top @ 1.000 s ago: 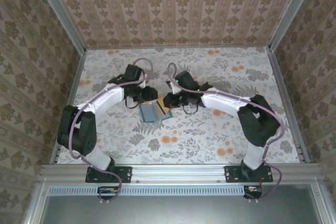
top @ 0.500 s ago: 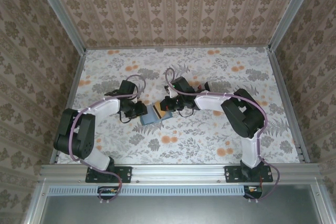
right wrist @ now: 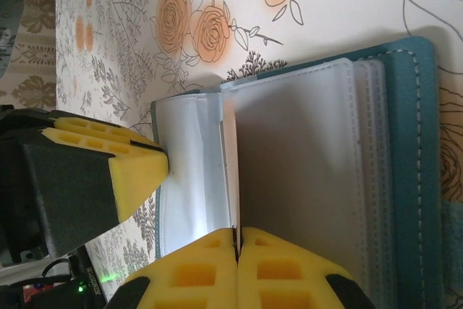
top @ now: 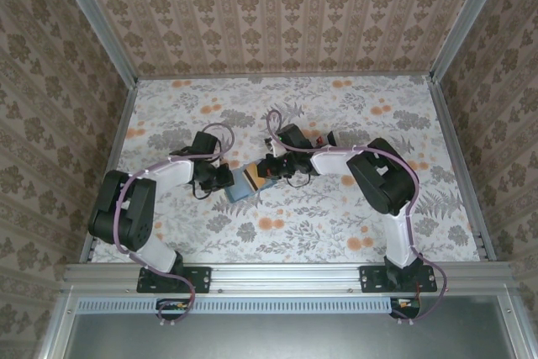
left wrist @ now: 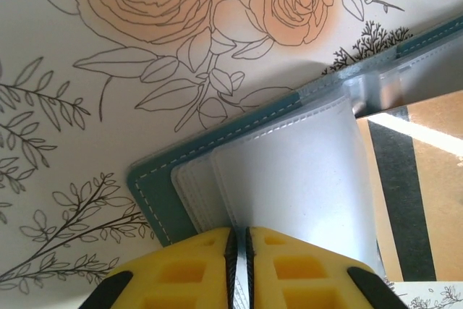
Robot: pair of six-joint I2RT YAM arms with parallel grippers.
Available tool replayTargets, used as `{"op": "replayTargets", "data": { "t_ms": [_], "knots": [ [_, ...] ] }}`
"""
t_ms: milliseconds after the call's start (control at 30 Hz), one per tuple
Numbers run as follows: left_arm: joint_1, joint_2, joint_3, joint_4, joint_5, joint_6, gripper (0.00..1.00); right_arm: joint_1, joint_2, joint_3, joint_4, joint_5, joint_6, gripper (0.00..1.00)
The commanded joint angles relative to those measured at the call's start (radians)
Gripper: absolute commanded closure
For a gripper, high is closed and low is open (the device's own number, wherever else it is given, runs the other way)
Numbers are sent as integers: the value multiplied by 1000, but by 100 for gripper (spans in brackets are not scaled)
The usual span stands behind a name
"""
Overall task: Put the credit cards into the card holder
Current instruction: Insert the credit card into the card slot.
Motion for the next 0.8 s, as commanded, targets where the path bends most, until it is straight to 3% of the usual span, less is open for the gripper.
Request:
{"op": "replayTargets", "data": {
  "t_ms": [0, 767],
  "knots": [
    [-7, 48, -40, -9, -37, -6, 86, -2, 47, 36, -18, -44, -13, 98],
    [-2, -19, -81, -71, -121, -21, 88, 12, 79, 56, 4, -143, 4, 98]
  ]
}}
